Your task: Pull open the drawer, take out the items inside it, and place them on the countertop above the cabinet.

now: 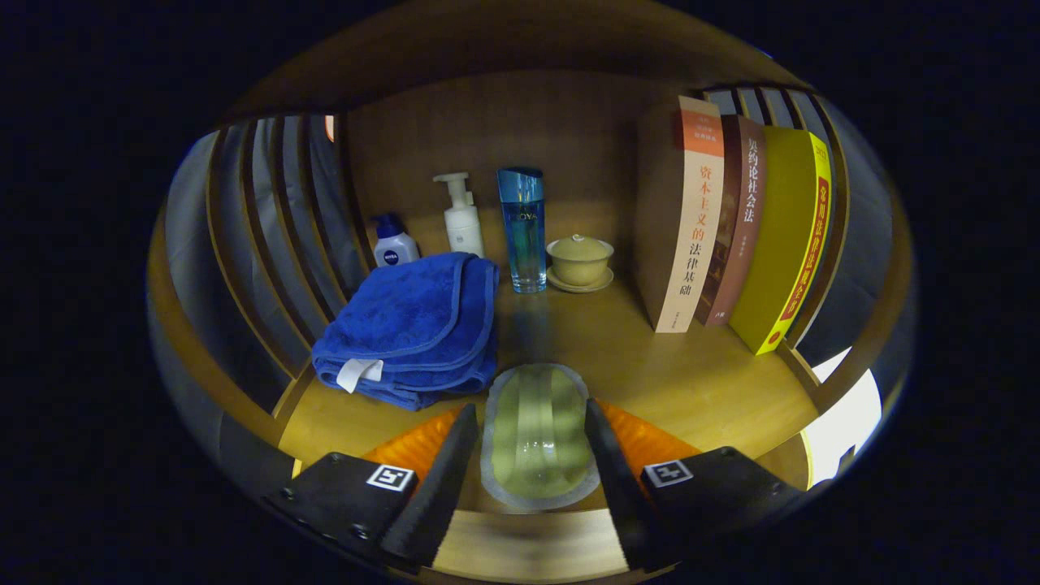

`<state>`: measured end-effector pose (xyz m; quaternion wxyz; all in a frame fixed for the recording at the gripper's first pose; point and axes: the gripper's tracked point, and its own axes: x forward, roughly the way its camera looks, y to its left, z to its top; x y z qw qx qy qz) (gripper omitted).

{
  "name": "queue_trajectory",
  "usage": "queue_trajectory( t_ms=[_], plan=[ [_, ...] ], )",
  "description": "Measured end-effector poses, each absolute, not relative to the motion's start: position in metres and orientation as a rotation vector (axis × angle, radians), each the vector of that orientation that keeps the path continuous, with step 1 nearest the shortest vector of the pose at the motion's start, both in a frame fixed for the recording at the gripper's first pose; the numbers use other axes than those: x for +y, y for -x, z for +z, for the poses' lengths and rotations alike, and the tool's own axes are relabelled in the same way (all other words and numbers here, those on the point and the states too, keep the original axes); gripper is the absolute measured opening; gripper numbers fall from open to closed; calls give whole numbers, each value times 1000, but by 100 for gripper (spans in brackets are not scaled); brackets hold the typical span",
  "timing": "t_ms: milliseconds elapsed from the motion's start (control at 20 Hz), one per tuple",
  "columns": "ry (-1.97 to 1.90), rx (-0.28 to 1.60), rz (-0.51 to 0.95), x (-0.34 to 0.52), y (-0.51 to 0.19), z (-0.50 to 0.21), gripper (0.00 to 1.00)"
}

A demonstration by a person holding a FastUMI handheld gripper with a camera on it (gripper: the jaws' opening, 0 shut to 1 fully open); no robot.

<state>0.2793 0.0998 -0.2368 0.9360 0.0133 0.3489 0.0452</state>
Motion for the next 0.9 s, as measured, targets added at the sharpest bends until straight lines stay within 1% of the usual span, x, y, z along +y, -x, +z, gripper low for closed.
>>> queue_trajectory(
  t_ms=[100,150,350,650,900],
  plan=[
    [-13,689,103,101,-277,-224,96],
    [-9,671,116,104,-275,-217,97],
    [19,564,157,111,-260,-169,97],
    [-14,379,223,132,-213,-77,97],
    [-43,249,257,134,-148,-33,97]
  ],
)
